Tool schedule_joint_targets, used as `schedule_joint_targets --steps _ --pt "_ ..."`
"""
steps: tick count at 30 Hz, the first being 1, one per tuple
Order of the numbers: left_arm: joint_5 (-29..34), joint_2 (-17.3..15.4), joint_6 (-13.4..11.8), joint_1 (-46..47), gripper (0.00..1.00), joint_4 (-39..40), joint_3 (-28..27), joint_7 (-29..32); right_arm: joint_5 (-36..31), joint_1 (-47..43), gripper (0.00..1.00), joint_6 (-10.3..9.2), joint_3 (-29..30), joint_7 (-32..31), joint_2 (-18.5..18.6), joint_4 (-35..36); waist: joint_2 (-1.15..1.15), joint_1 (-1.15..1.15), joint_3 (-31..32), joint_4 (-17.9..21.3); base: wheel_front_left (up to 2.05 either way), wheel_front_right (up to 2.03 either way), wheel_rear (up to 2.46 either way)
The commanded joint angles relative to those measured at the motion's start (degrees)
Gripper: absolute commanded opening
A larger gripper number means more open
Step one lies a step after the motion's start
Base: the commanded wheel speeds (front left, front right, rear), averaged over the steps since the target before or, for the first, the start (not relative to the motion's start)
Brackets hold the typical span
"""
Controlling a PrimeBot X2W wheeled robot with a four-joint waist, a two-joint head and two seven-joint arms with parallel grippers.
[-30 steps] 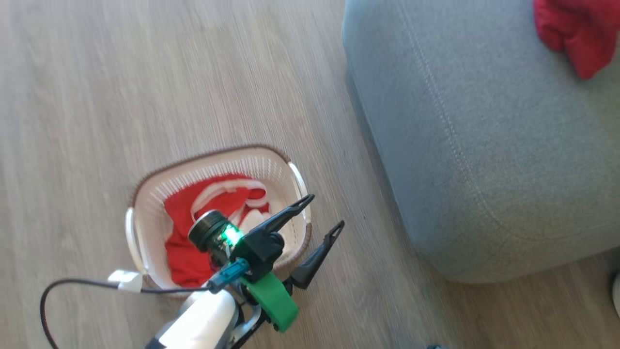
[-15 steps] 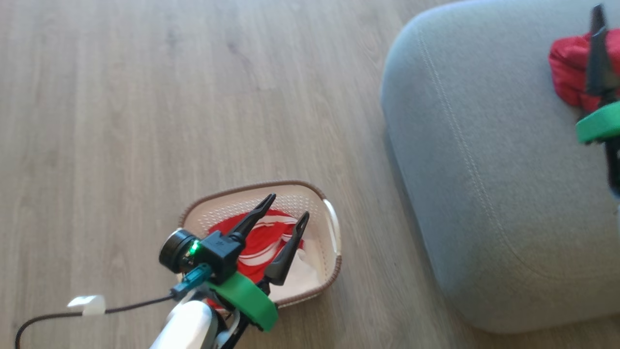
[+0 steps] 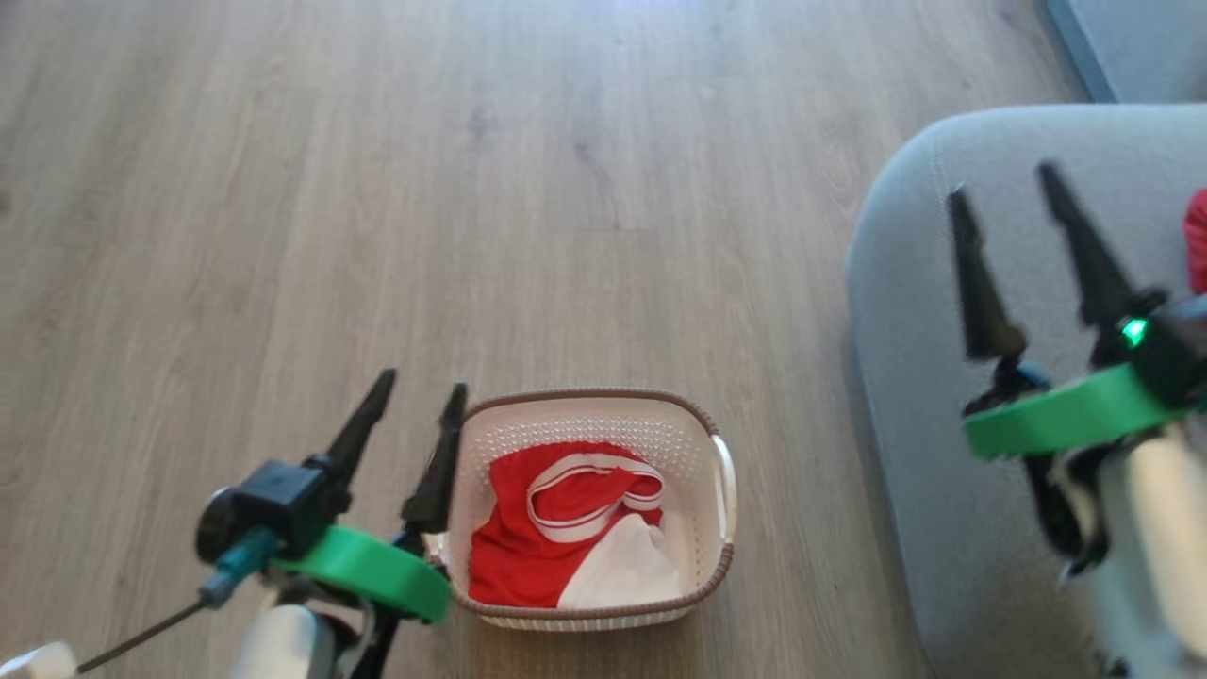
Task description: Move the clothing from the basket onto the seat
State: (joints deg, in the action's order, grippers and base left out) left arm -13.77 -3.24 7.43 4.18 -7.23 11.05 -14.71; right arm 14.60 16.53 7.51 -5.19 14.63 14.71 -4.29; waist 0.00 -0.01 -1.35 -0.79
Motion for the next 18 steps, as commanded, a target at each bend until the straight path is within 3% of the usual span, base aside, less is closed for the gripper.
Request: schedule_joint_targets --steps 1,15,18 --pt "0.4 0.3 -0.1 1.0 1.0 2.1 -3.8 -0.3 -0.3 -0.9 1.0 -0.02 -1.1 0.4 -1.2 2.6 0.0 0.01 0.6 -1.5 0.0 0.0 0.0" --pt "-2.8 0.3 -7.7 -2.5 1.0 1.1 -7.7 -0.3 -5.0 -12.1 1.0 -0.02 -2.4 0.4 -8.3 0.2 0.0 0.01 1.6 -2.7 0.0 0.0 0.0" --pt "-3.8 0.3 -7.1 -3.4 1.0 0.8 -7.0 -0.3 -6.3 -13.7 1.0 -0.02 -2.5 0.4 -9.1 -0.7 0.0 0.01 1.8 -2.6 0.0 0.0 0.0"
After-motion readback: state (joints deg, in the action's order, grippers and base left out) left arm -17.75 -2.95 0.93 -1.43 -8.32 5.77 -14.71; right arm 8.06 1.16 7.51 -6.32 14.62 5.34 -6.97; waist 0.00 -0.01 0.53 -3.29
